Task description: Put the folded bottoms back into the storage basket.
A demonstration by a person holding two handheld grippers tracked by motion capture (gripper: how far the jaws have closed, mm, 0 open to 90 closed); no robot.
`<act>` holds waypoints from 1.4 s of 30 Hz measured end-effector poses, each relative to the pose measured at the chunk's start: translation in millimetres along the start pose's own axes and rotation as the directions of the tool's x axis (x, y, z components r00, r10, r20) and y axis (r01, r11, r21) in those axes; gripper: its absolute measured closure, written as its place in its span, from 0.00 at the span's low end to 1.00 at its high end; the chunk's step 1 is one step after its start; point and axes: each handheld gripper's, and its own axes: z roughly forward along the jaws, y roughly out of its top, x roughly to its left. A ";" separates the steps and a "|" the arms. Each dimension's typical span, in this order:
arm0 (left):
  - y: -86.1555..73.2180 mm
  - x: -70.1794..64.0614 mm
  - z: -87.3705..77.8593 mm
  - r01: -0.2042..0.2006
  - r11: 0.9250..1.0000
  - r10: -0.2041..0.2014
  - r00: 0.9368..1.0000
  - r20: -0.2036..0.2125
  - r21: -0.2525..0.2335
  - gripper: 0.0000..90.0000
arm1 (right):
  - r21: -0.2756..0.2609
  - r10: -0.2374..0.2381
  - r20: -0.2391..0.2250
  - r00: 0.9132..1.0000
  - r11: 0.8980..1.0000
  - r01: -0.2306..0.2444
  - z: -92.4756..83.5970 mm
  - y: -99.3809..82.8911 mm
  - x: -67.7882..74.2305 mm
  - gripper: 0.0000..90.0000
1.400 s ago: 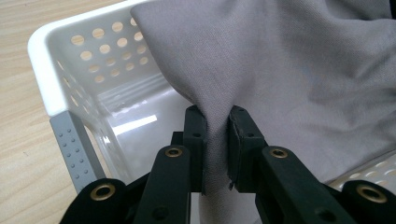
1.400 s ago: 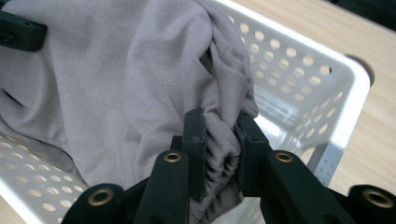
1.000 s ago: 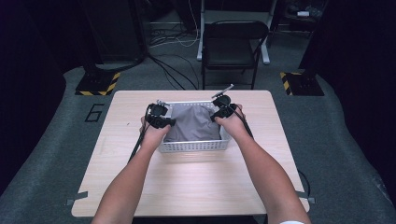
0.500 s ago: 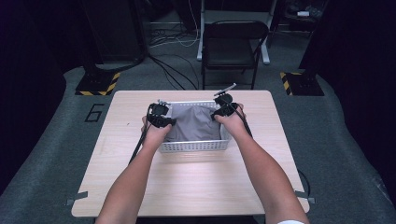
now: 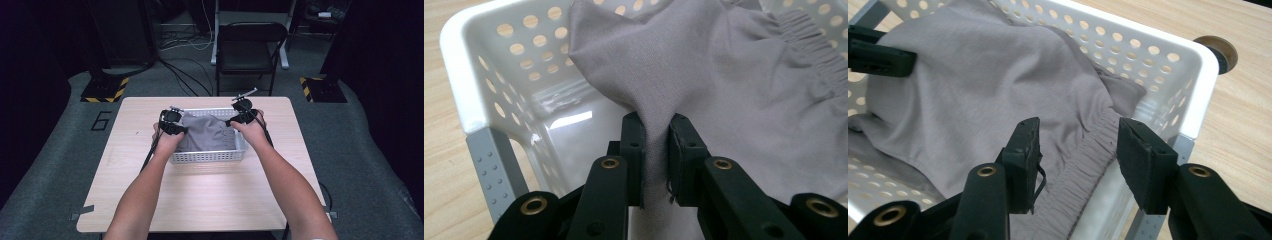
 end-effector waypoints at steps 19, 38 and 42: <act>-0.2 13.6 -14.2 0.057 0.998 -0.058 0.995 -0.077 -0.016 0.61 | -0.016 -0.011 -0.027 1.000 1.000 0.010 -4.1 0.5 9.3 0.57; -8.9 10.1 -44.4 0.005 0.998 -0.005 1.000 -0.015 -0.056 0.56 | -0.024 -0.068 -0.051 0.996 0.998 0.066 -18.3 -5.0 20.6 0.53; -11.4 9.0 -54.5 -0.016 0.998 0.016 1.000 -0.010 -0.059 0.56 | -0.031 -0.076 -0.055 0.996 0.997 0.075 -23.3 -9.8 21.2 0.53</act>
